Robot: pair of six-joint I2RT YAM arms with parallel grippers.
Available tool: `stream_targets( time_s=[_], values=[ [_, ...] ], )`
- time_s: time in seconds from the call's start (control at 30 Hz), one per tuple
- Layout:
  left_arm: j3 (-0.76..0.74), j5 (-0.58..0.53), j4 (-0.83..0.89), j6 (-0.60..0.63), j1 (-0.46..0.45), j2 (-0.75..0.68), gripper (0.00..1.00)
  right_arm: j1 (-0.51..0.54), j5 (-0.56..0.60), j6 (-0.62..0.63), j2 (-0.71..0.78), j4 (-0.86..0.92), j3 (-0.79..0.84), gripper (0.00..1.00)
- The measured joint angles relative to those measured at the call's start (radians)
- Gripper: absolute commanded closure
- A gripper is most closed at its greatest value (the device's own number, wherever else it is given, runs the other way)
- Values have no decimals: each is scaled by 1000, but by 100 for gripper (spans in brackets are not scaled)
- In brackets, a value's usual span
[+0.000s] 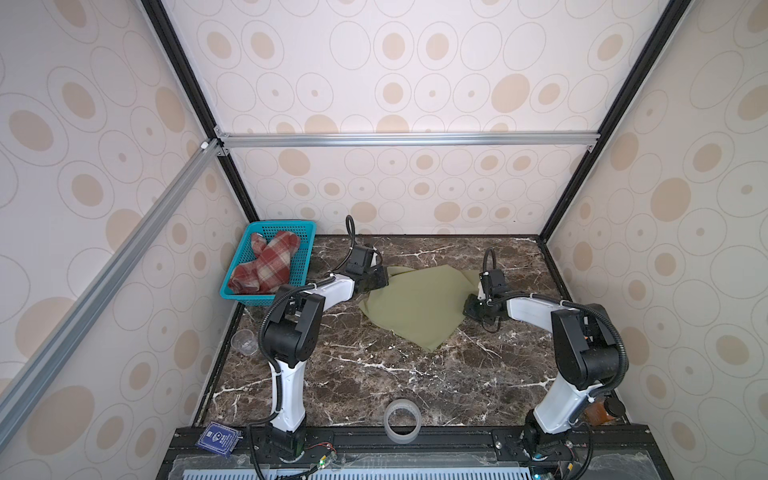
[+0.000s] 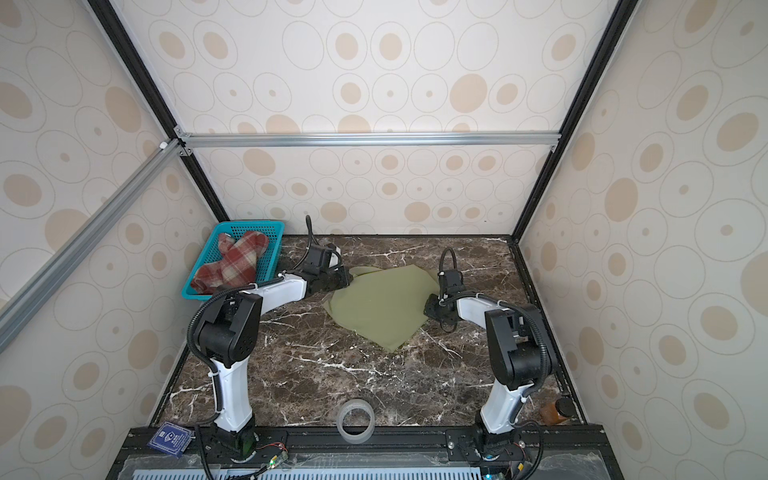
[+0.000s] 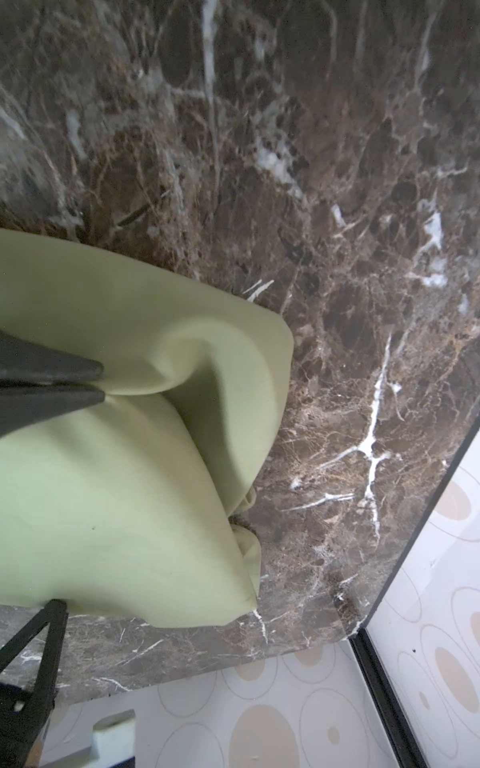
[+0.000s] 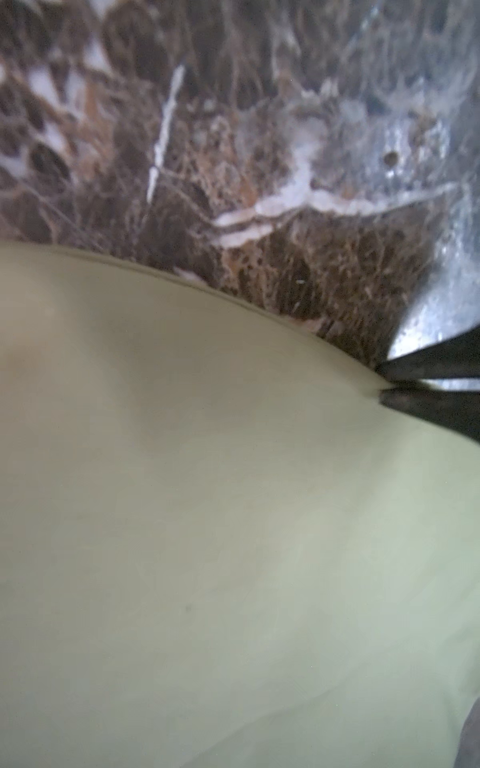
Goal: Fold and stack the skirts
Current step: 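Grasp the green skirt's near corners with the left and right grippers, then pull the skirt corners apart with both grippers to spread it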
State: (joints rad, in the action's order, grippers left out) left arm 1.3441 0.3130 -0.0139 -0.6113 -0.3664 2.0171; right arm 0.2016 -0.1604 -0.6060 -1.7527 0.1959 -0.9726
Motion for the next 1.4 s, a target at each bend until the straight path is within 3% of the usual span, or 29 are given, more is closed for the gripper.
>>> stream_targets(
  time_s=[0.27, 0.57, 0.6, 0.63, 0.67, 0.8, 1.13, 1.4],
  values=[
    [-87, 7, -43, -19, 31, -29, 100, -1, 18, 47, 12, 74, -100, 100],
    [-222, 39, -62, -54, 76, -196, 100, -11, 17, 126, 31, 147, -272, 100],
    [-231, 41, -66, -55, 76, -209, 100, -12, 16, 132, 29, 155, -288, 90],
    [-242, 43, -71, -56, 76, -221, 91, -13, 13, 141, 26, 162, -308, 74],
    [-252, 43, -75, -57, 76, -228, 75, -13, 11, 148, 21, 169, -327, 64],
    [-288, 29, -68, -59, 85, -250, 58, -21, 19, 158, 14, 184, -344, 50],
    [-381, -15, 69, -33, 95, -391, 56, -3, 14, 139, 92, 198, -145, 49],
    [-508, -24, 183, -23, 95, -488, 60, 123, 14, 106, 196, 217, -35, 51]
  ],
)
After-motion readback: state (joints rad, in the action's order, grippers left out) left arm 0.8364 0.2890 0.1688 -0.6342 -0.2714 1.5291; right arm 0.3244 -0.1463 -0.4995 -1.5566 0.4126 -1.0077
